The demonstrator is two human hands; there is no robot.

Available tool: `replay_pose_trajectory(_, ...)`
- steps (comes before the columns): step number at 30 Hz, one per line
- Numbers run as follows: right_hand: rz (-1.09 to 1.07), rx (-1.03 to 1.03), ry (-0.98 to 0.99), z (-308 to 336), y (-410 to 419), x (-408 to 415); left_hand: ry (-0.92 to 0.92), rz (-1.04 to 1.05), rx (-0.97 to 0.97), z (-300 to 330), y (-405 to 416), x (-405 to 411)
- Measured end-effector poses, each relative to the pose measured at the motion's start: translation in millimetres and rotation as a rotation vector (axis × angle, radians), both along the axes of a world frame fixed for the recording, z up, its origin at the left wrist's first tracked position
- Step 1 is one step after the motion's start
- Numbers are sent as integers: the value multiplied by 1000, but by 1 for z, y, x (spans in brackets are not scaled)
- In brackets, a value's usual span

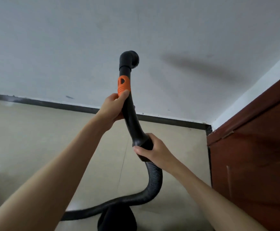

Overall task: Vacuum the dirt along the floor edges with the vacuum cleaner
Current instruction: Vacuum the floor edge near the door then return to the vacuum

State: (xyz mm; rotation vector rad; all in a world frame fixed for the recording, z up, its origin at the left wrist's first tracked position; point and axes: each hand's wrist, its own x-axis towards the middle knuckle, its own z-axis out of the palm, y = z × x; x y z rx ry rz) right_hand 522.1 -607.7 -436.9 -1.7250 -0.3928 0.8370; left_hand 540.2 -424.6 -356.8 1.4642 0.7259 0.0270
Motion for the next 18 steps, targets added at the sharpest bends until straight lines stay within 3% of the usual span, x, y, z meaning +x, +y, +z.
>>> replay_pose_trajectory(11,207,-51,-227,242,153,-46,-37,151,157,247,125,-98)
replay_pose_trajectory(18,476,-63,-533,333,287,-82,-135,449,103,321,247,-190)
